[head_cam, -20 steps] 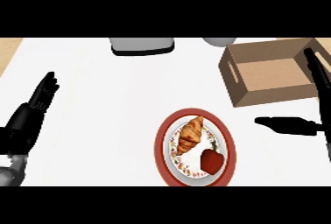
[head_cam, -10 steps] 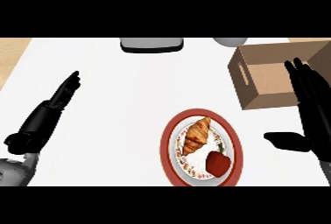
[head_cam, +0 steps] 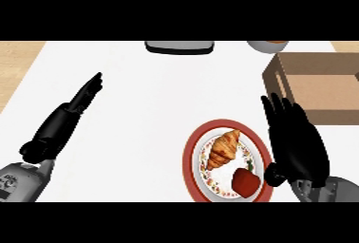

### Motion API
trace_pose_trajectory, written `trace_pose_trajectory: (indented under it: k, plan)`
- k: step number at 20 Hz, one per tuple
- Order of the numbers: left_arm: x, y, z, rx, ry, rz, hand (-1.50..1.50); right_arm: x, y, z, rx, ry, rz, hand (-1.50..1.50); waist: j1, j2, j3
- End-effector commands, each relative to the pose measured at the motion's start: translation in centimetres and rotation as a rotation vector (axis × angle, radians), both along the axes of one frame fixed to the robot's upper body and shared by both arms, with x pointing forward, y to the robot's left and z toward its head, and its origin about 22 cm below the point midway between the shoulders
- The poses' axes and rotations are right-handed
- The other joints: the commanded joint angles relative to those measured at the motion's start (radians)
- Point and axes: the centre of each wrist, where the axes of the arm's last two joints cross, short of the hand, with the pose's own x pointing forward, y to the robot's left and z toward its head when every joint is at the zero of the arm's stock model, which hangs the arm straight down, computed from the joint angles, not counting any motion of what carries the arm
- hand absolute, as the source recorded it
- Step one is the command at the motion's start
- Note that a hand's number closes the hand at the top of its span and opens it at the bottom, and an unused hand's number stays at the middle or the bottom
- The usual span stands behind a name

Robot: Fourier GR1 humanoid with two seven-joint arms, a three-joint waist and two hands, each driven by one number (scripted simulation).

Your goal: Pick the croissant from the plate and place it in the cardboard box

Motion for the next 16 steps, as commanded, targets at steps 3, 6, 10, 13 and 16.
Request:
trace_pose_trajectory:
  k: [3,6,10,13,16]
  plan:
    - [1.0,-1.1,0.3,0.003,-0.016,-0.027,0.0,1.4,5.3,-1.8,-0.196,0.17,-0.148,-1.5,0.016,0.009,0.0]
    - [1.0,-0.8,0.5,0.0,-0.016,-0.024,0.0,2.5,7.2,-2.5,-0.207,0.228,-0.187,-1.5,0.023,0.002,0.002]
    - [1.0,-0.9,-0.1,0.017,-0.003,-0.03,0.0,3.7,9.6,-4.7,-0.238,0.305,-0.236,-1.5,0.017,0.003,0.004]
    - [1.0,0.1,-0.1,-0.001,0.007,-0.001,0.0,4.6,11.2,-4.7,-0.233,0.33,-0.243,-1.5,0.003,-0.007,0.004]
    - [1.1,-0.3,-0.2,-0.002,0.0,-0.004,0.0,5.4,13.2,-6.0,-0.233,0.373,-0.27,-1.5,-0.005,-0.005,0.006]
